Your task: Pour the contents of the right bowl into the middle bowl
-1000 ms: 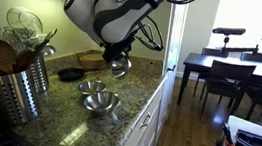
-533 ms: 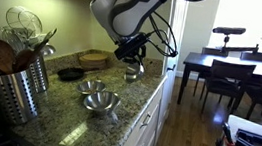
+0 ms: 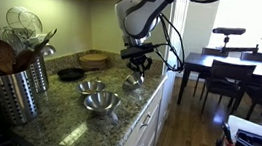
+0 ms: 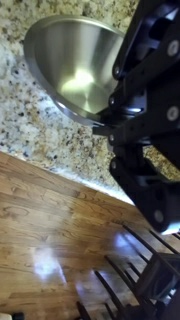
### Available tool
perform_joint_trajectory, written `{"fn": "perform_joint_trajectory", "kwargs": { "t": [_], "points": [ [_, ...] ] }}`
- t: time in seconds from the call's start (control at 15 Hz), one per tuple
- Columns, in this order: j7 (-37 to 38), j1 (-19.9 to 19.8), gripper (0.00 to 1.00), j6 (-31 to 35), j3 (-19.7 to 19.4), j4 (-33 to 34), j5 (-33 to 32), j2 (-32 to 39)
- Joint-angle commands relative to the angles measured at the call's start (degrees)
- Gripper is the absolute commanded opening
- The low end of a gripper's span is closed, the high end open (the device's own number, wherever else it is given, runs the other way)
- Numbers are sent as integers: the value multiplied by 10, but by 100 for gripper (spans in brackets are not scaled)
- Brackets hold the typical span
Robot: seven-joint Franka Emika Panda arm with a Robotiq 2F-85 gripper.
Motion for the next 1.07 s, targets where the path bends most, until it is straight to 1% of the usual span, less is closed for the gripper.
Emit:
{"fn": "perform_joint_trajectory", "kwargs": {
  "t": [0.0, 0.2, 0.47, 0.53, 0.6, 0.73, 1.0],
  "points": [
    [-32, -13, 8, 70, -11, -60, 66, -39],
    [-57, -15, 8, 103, -15, -75, 108, -42],
    [-90, -12, 8, 126, -15, -82, 147, -40],
    [-96, -11, 14, 129, -15, -83, 155, -40],
    [-104, -11, 33, 131, -15, -83, 161, -39],
    [-115, -10, 43, 130, -15, -83, 169, -39],
    [-131, -8, 68, 127, -16, -84, 178, -40]
  ]
}}
